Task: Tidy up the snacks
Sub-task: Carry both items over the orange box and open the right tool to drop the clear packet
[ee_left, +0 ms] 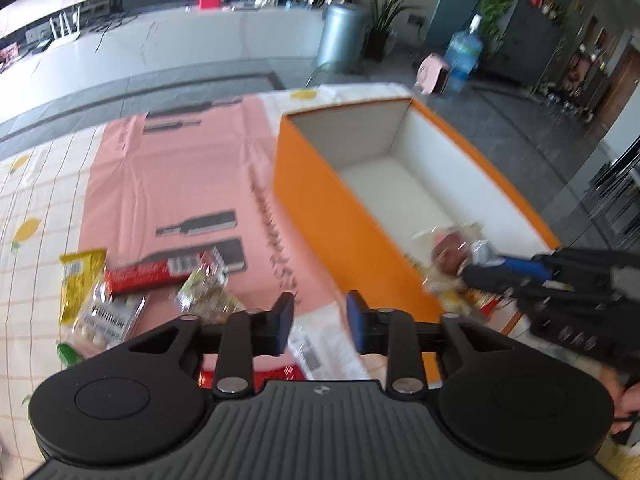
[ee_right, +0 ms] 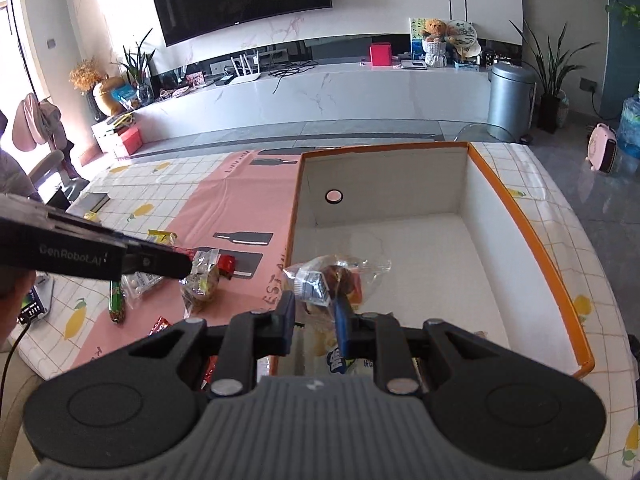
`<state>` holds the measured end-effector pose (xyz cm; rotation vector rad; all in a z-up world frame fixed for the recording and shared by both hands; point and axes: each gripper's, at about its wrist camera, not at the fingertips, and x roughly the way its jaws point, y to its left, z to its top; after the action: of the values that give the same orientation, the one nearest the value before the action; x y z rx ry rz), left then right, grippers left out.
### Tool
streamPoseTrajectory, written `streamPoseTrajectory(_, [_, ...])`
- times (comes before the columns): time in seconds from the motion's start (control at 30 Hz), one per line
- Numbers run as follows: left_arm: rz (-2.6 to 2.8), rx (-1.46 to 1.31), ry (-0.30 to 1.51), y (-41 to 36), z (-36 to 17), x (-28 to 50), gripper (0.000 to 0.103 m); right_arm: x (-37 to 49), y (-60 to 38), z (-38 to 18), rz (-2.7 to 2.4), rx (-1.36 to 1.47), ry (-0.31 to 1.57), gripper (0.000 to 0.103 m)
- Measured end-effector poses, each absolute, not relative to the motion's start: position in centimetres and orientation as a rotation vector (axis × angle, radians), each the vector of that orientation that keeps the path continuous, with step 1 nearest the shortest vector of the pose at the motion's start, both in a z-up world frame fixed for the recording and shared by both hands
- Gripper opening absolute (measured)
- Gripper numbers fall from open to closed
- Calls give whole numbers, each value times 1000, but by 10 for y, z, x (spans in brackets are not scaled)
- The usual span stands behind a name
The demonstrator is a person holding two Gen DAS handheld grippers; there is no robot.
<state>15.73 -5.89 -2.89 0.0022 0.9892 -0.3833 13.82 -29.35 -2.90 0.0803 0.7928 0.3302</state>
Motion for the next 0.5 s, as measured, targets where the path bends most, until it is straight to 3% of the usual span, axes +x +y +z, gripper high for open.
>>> streamPoseTrajectory(0.07, [-372,-4,1022,-60,-41,153,57,141,-297,-30,338,97,807,17])
streamPoseTrajectory(0.13, [-363,-30,1059,-63,-55,151,62,145,-301,-28,345,127,822,17])
streamPoseTrajectory(0.5, [-219,-105,1233,-86,-116,156,77,161,-336,-38,254,99,866,17])
